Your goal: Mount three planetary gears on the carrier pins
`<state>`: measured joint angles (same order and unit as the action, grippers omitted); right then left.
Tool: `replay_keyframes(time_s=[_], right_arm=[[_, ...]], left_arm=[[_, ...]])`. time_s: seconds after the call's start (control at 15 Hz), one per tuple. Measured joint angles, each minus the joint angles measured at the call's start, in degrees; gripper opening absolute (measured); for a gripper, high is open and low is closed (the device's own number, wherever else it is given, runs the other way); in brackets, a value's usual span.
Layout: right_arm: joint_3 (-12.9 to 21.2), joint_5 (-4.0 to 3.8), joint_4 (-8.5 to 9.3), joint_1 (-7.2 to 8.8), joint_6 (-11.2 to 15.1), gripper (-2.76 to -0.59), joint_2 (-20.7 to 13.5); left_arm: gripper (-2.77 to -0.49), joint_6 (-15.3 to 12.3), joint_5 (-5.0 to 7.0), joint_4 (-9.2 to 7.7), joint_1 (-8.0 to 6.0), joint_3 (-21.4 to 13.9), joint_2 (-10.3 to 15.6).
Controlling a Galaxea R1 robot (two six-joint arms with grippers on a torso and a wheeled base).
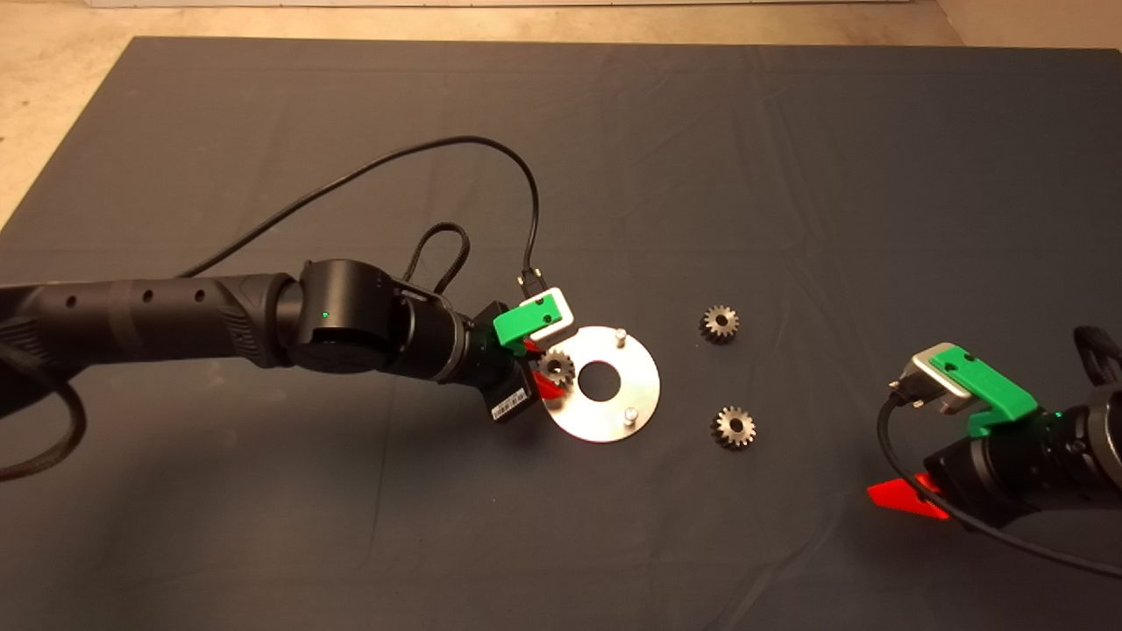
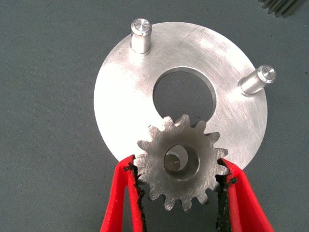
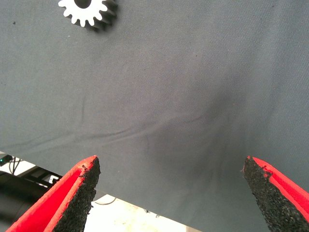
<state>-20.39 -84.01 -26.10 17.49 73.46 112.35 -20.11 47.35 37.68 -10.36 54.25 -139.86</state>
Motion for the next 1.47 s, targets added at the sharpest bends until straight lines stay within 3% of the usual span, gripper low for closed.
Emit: replay_keyframes(time_s=[1.13, 1.27, 1.47], right_arm=[[0.00, 0.02, 0.11, 0.45, 0.00, -1.15, 0.02], [0.00, 0.02, 0.15, 0.45, 0.00, -1.15, 0.00], [0.00, 0.02, 0.24, 0.80, 0.00, -1.15, 0.02]], left_arm=[[-2.71, 0.06, -0.06, 0.16, 0.00, -0.01, 0.22], [-2.71, 0.09, 0.85, 0.21, 0.04, -0.48, 0.69], [-2.71, 0.09, 0.80, 0.22, 0.02, -0.76, 1.16]])
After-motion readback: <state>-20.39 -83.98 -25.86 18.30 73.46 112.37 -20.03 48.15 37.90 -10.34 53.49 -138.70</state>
